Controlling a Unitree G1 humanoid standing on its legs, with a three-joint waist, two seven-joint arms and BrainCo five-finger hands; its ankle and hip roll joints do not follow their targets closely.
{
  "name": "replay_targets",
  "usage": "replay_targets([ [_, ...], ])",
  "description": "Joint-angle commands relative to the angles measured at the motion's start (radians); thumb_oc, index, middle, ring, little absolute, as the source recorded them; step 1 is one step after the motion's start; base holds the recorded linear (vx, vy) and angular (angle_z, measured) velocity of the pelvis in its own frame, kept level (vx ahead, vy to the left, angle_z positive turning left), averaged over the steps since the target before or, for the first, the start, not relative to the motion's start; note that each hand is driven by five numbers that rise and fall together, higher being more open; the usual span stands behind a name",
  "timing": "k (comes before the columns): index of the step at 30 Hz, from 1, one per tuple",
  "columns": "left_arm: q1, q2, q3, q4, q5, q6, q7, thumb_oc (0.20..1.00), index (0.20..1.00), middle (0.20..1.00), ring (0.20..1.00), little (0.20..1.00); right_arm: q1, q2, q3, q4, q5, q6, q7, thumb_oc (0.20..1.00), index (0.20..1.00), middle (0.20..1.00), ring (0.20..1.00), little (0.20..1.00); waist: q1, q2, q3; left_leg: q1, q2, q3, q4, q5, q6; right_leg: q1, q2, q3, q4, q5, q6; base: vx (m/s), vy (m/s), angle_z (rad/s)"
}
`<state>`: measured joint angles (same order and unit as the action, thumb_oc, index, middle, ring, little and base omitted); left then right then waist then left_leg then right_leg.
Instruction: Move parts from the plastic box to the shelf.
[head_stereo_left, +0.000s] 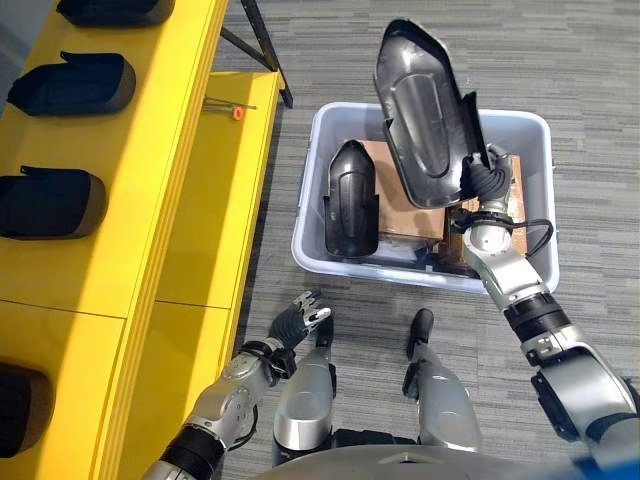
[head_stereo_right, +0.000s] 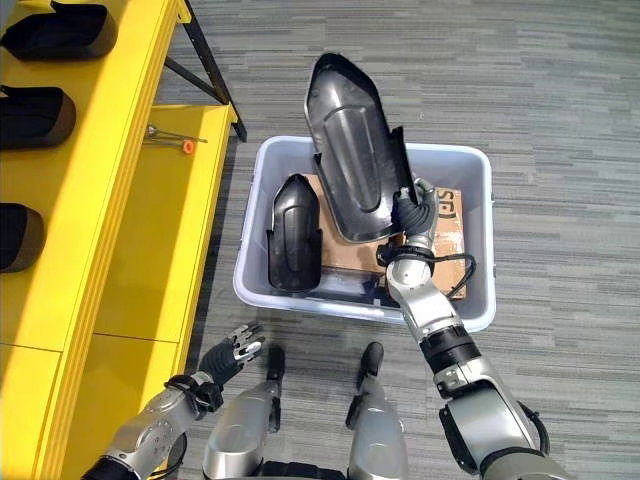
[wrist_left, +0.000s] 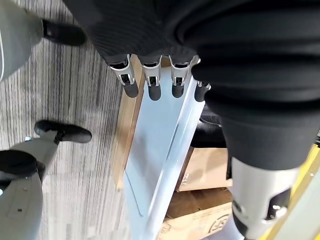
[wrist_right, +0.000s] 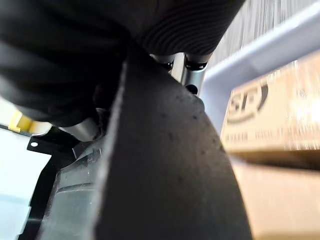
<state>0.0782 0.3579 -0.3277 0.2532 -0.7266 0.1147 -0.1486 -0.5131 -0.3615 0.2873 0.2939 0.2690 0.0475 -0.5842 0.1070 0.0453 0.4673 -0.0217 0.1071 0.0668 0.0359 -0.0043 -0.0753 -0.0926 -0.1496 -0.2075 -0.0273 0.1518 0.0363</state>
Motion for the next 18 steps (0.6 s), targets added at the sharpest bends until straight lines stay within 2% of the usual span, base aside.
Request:
replay_targets([
  [1, 0.089, 0.0, -0.016, 0.009, 0.028, -0.071, -0.035, 1.0, 1.0, 1.0, 1.0, 1.0, 0.058, -0.023, -0.01, -0.104, 0.071, -0.102, 0.101, 0.2, 0.2, 0.2, 0.2, 0.2, 0.01, -0.004, -0.124, -0.042, 0.101, -0.003, -0.046, 0.058, -0.029, 0.092, -0.092, -0.01, 0.136, -0.207, 0.088, 0.06, 0.237, -0.01],
  [5, 0.133, -0.013, 0.009, -0.001, 0.038, -0.099, -0.058, 1.0, 1.0, 1.0, 1.0, 1.0, 0.188, 0.002, 0.011, -0.194, 0.128, -0.1, 0.162, 0.2, 0.2, 0.2, 0.2, 0.2, 0.011, -0.02, -0.18, -0.016, 0.085, 0.002, -0.053, 0.045, -0.021, 0.142, -0.108, -0.021, 0.096, -0.19, 0.113, 0.02, 0.205, 0.03],
  [8, 0.157, -0.009, 0.02, -0.006, 0.081, -0.09, -0.059, 1.0, 1.0, 1.0, 1.0, 1.0, 0.265, 0.027, 0.029, -0.223, 0.164, -0.104, 0.194, 0.2, 0.2, 0.2, 0.2, 0.2, 0.018, -0.031, -0.22, 0.012, 0.068, 0.004, -0.077, 0.04, -0.012, 0.185, -0.126, -0.034, 0.053, -0.164, 0.143, -0.04, 0.233, 0.01],
  [10, 0.16, -0.007, 0.023, -0.002, 0.094, -0.091, -0.062, 1.0, 1.0, 1.0, 1.0, 1.0, 0.275, 0.031, 0.027, -0.226, 0.163, -0.099, 0.2, 0.2, 0.2, 0.2, 0.2, 0.2, 0.018, -0.033, -0.227, 0.018, 0.064, 0.003, -0.085, 0.041, -0.01, 0.193, -0.13, -0.037, 0.042, -0.156, 0.149, -0.06, 0.155, 0.02],
  [11, 0.16, -0.002, 0.032, 0.014, 0.127, -0.092, -0.07, 1.0, 1.0, 1.0, 1.0, 1.0, 0.294, 0.043, 0.029, -0.224, 0.183, -0.082, 0.215, 0.2, 0.2, 0.2, 0.2, 0.2, 0.022, -0.038, -0.244, 0.034, 0.054, 0.004, -0.106, 0.044, -0.004, 0.206, -0.141, -0.051, 0.026, -0.137, 0.167, -0.1, 0.229, 0.02],
  [13, 0.152, 0.01, 0.042, 0.036, 0.147, -0.088, -0.073, 1.0, 1.0, 1.0, 1.0, 1.0, 0.307, 0.059, 0.031, -0.209, 0.196, -0.068, 0.224, 0.2, 0.2, 0.2, 0.2, 0.2, 0.029, -0.044, -0.266, 0.048, 0.039, 0.009, -0.121, 0.04, 0.005, 0.217, -0.156, -0.08, 0.005, -0.107, 0.182, -0.14, 0.268, 0.09],
  [16, 0.134, 0.029, 0.067, 0.027, 0.123, -0.062, -0.084, 1.0, 1.0, 1.0, 1.0, 1.0, 0.301, 0.089, 0.037, -0.171, 0.219, -0.059, 0.226, 0.2, 0.2, 0.2, 0.2, 0.2, 0.047, -0.052, -0.28, 0.068, 0.03, 0.035, -0.123, 0.023, 0.014, 0.19, -0.173, -0.142, 0.019, -0.059, 0.187, -0.14, 0.138, 0.12],
  [17, 0.129, 0.037, 0.07, 0.017, 0.115, -0.055, -0.076, 1.0, 1.0, 1.0, 1.0, 1.0, 0.295, 0.099, 0.039, -0.156, 0.223, -0.063, 0.228, 0.2, 0.2, 0.2, 0.2, 0.2, 0.049, -0.052, -0.28, 0.073, 0.03, 0.041, -0.123, 0.018, 0.018, 0.177, -0.174, -0.147, 0.039, -0.055, 0.187, -0.12, 0.046, -0.02],
  [18, 0.119, 0.046, 0.064, 0.009, 0.114, -0.038, -0.067, 1.0, 1.0, 1.0, 1.0, 1.0, 0.298, 0.106, 0.038, -0.151, 0.234, -0.066, 0.219, 0.2, 0.2, 0.2, 0.2, 0.2, 0.041, -0.05, -0.282, 0.073, 0.023, 0.018, -0.123, 0.008, 0.031, 0.178, -0.143, -0.112, 0.06, -0.098, 0.178, -0.08, 0.008, -0.08],
])
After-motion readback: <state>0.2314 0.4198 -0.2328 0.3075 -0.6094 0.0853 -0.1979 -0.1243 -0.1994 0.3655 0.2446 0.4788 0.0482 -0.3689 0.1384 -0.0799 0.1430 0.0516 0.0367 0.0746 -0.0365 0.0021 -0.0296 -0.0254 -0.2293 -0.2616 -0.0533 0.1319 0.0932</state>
